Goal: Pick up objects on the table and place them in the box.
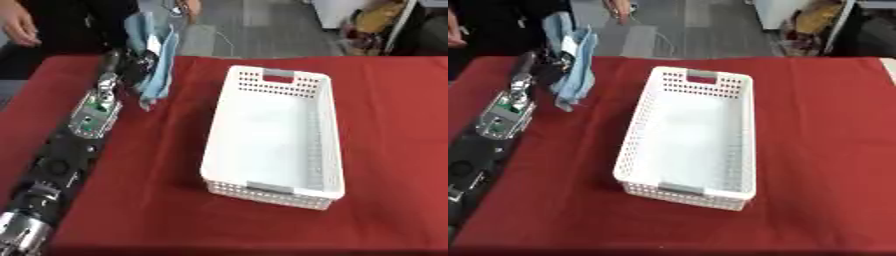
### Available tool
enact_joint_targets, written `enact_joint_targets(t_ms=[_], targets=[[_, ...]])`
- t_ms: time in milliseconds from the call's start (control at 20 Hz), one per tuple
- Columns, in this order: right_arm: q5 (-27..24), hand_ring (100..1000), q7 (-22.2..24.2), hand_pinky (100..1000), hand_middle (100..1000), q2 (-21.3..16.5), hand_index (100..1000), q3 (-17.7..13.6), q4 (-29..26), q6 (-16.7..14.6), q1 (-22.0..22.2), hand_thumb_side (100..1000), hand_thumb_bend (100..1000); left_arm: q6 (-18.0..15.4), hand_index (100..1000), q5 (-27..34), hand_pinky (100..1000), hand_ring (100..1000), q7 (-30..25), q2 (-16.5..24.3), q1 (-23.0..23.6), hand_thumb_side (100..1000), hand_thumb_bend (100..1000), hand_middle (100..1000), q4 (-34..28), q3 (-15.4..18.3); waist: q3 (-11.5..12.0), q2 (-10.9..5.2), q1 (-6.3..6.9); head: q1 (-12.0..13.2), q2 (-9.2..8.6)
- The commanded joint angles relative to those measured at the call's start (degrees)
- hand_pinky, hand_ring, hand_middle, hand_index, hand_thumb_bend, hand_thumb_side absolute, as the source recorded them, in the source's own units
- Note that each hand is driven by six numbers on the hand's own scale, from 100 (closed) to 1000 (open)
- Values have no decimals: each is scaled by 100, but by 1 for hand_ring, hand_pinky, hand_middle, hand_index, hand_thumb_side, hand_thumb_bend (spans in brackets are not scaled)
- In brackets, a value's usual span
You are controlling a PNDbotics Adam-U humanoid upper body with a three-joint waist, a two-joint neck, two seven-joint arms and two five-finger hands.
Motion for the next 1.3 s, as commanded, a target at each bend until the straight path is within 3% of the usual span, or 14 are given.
enact_joint_targets(t_ms=[50, 400, 600, 750, 950, 1150, 1300], targets=[[22, 946, -12, 810, 881, -69, 1000, -33, -94, 0, -43, 943, 100, -193, 233, 422, 100, 100, 235, 223, -78, 478, 100, 162, -717, 120, 9, -66, 1, -61, -9], [25, 947, 9, 810, 881, -63, 1000, -29, -90, 13, -43, 943, 100, -285, 234, 565, 100, 100, 357, 183, -181, 495, 100, 163, -1254, 247, 4, -78, 5, -60, -9], [30, 947, 20, 810, 881, -66, 1000, -23, -88, 15, -37, 943, 100, -54, 237, 275, 100, 100, 184, 305, -264, 476, 100, 163, -1362, 67, 2, -85, 8, -46, -9], [30, 947, 34, 810, 881, -74, 1000, -11, -89, 13, -35, 943, 100, 368, 243, -412, 100, 100, -204, 474, -440, 440, 100, 164, -1506, -257, -9, -92, 11, -16, -9], [24, 947, 57, 810, 881, -82, 1000, 8, -89, 13, -37, 943, 100, 865, 251, -1617, 100, 100, -1159, 623, -820, 379, 100, 168, -1724, -829, -32, -104, 23, 41, -9], [9, 947, 63, 810, 881, -80, 1000, 15, -89, 21, -54, 943, 100, 1002, 256, -2788, 100, 100, -2195, 500, -1150, 327, 100, 169, -1721, -1267, -54, -110, 35, 78, -9], [-3, 946, 69, 810, 881, -78, 1000, 22, -93, 29, -71, 943, 100, 947, 257, -3341, 100, 100, -2757, 282, -1311, 298, 100, 170, -1510, -1575, -77, -110, 40, 86, -9]])
